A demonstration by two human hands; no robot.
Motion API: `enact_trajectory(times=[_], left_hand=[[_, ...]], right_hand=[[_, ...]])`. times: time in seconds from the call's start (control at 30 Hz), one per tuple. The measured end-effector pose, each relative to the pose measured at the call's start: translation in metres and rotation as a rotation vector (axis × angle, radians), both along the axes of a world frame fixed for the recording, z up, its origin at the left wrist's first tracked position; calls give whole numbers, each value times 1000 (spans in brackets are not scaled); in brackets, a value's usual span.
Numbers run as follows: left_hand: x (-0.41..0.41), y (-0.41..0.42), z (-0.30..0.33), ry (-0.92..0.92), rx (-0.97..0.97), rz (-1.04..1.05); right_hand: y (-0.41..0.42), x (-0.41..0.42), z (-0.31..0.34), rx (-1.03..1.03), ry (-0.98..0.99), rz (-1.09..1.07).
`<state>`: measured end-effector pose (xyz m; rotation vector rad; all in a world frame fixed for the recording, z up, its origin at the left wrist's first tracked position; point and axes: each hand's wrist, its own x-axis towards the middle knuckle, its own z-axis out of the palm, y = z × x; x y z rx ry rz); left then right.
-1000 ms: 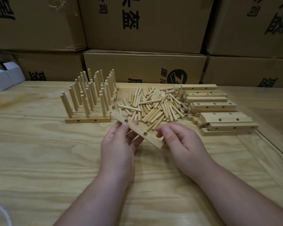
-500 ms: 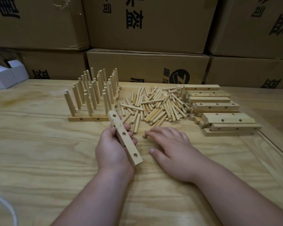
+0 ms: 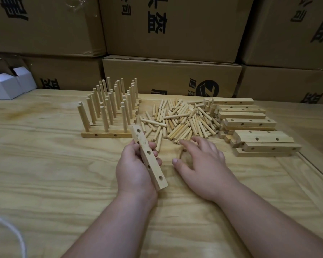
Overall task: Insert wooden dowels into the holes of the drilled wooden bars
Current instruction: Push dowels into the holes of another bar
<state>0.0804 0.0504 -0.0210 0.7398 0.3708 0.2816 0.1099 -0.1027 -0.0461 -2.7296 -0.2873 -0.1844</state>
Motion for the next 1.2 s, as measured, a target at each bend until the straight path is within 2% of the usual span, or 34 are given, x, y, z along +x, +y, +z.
enact_trajectory(times=[0.17,0.3,0.5,0.7,1.03,1.2], left_hand=[[-1,0,2,6,-4,-1],[-1,1,3,-9,1,-21],[-2,0,3,-19,6,-28],[-3,0,3,-19,11,-35],[-2,0,4,-2,28,-23],[-2,0,5,-3,-4,-22]], right_hand=[[9,17,4,-46,3,-122],[15,28,7,-121,11,-138],[14,22,7,-113,-88,-140],[11,11,8,29,-143,-126],[-8,-20,4,73,-153,7],[-10,-17,10,284,-128,-53]])
